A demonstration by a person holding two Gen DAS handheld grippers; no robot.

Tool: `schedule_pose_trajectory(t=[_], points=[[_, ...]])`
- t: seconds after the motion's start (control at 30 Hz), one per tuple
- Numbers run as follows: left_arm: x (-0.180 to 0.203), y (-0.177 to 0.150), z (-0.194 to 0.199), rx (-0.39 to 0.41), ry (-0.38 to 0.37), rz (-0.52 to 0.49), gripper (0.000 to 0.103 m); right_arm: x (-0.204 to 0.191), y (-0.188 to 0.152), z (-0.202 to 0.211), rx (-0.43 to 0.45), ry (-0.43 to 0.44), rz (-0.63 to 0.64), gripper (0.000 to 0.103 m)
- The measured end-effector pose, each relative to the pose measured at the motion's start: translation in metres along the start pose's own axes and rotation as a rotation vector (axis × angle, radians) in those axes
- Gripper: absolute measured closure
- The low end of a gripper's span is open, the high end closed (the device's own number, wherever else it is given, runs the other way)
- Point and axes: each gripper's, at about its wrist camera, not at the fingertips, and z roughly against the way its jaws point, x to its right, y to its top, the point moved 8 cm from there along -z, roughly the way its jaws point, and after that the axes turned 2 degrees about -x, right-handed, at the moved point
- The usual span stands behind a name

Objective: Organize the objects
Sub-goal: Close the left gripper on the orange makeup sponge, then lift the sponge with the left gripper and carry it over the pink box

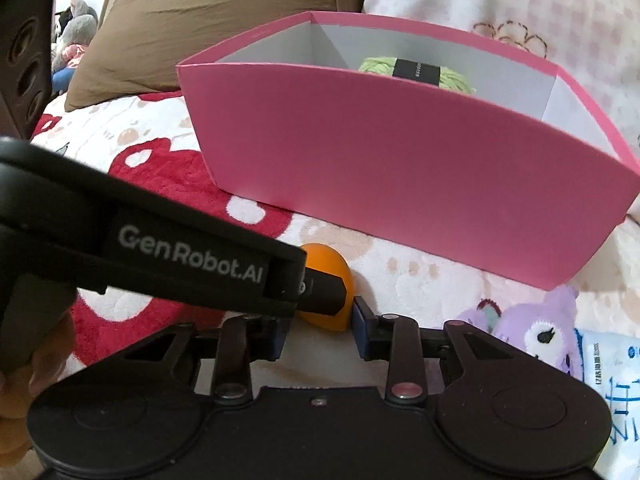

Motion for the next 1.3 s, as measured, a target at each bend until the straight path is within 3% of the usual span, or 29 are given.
schedule_pose_trajectory(t=[0.23, 0.43, 0.8, 1.1, 1.3], points=[[-0.003, 0.0, 0.005, -0.027, 0.01, 0.013, 0.066, -0.01, 0.005, -0.002, -0.029, -0.03, 0.015, 0.065], [-0.006, 0.013, 0.023, -0.052, -0.03, 0.059, 0.066, -0.018, 0.014, 0.011, -0.035, -0.028, 0.013, 0.065], [0.014, 0.015, 0.071, -0.012, -0.014, -0.037, 0.067, -0.041, 0.034, 0.046, -0.015, -0.029, 0.039, 0.065], [0.025, 0.013, 0.086, 0.002, 0.064, -0.107, 0.067, -0.049, 0.043, 0.049, 0.003, -0.014, 0.045, 0.066], [0.034, 0.014, 0.089, -0.005, 0.101, -0.143, 0.068, -0.04, 0.045, 0.055, 0.013, 0.051, -0.056, 0.067]])
